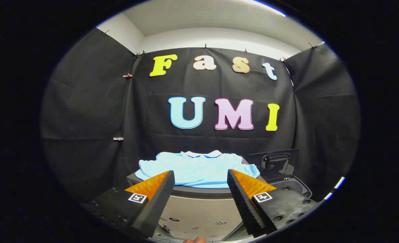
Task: Put the clothes into the washing machine and then close the washing machine lid.
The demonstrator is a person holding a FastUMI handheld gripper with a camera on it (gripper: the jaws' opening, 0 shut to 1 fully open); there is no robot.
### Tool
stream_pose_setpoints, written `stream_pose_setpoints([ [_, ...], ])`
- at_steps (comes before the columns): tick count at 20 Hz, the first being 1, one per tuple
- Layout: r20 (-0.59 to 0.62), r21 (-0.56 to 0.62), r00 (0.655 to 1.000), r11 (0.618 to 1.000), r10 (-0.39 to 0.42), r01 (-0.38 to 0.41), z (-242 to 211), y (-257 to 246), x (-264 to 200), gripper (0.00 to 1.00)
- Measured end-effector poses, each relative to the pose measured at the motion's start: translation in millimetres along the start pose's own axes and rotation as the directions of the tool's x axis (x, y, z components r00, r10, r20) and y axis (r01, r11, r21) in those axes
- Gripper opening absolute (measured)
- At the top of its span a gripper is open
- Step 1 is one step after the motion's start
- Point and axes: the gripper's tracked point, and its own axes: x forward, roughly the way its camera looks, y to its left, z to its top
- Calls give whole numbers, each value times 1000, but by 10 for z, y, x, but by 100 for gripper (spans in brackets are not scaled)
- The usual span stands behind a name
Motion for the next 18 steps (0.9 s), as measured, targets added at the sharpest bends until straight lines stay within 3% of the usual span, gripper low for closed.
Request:
stream_pose_setpoints([
  [18,-3,18,1000,1000,-16,16,-107,36,45,98],
])
